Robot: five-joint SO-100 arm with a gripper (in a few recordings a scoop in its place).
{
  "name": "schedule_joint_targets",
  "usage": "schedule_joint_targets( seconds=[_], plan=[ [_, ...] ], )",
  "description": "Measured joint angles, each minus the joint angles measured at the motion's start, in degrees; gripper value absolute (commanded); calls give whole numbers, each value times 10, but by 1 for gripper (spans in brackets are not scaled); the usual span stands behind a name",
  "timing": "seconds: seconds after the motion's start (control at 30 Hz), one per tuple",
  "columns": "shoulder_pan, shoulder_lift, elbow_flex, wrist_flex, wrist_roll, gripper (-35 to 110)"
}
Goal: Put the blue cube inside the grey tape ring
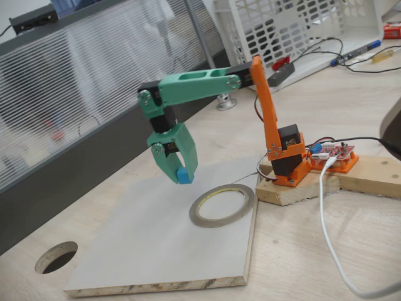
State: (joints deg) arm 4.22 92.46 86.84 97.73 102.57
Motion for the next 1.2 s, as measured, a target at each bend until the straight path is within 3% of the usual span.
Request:
schedule_joint_targets(
  seconds=[0.27, 0.47, 1.2],
  plan=[
    [4, 214, 243, -69, -1, 9],
    [-67, 309, 375, -108, -1, 9],
    [-76, 313, 401, -171, -1, 9]
  ],
)
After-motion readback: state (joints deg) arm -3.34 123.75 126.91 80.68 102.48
